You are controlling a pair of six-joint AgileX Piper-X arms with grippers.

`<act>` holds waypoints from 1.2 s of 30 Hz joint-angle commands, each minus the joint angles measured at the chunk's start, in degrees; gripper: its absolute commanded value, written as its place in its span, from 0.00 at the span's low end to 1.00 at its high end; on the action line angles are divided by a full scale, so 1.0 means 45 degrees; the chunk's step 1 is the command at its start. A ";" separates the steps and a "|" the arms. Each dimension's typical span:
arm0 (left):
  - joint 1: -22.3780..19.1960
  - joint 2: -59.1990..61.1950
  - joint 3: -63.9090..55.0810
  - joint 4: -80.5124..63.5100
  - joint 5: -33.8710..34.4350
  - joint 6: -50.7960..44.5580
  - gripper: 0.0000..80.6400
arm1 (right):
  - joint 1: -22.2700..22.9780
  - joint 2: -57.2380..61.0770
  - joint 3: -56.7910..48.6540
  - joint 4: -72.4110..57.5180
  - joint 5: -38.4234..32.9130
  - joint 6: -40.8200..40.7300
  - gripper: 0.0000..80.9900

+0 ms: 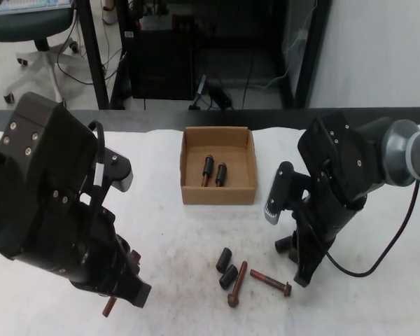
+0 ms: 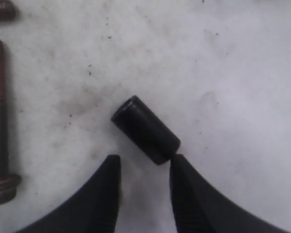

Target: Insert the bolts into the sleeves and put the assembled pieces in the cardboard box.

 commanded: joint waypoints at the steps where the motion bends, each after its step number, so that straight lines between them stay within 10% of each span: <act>1: 0.0032 -0.0196 -0.0059 -0.0040 0.0037 0.0013 0.00 | 0.0036 -0.0063 -0.0085 -0.0314 -0.0459 -0.1142 0.40; 36: 0.0032 -0.0196 -0.0059 -0.0032 0.0037 0.0583 0.00 | 0.0045 -0.0063 -0.0062 -0.1173 -0.2342 -0.4802 0.32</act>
